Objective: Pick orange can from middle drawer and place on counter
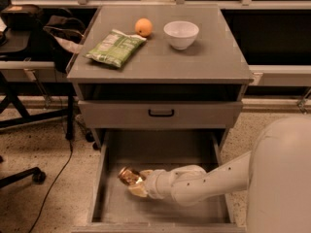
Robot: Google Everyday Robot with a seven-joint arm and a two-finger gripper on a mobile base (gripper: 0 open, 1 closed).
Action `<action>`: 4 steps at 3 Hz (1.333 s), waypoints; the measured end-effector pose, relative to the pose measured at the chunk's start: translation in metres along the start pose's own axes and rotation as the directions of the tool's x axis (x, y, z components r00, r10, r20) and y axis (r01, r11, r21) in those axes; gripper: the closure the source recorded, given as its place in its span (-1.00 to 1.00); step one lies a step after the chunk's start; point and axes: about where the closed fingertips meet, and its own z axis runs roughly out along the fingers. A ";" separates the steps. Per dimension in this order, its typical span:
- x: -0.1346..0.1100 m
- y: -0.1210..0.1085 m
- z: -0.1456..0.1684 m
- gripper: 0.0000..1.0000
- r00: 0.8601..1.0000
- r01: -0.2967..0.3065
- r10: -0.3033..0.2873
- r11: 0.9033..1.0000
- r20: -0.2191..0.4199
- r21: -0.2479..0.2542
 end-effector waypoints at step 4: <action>-0.041 -0.004 -0.080 1.00 0.991 0.031 -0.031 1.000 0.130 0.001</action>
Offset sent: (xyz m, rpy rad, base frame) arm 0.0017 -0.0893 0.1399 0.0910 -0.2338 0.3471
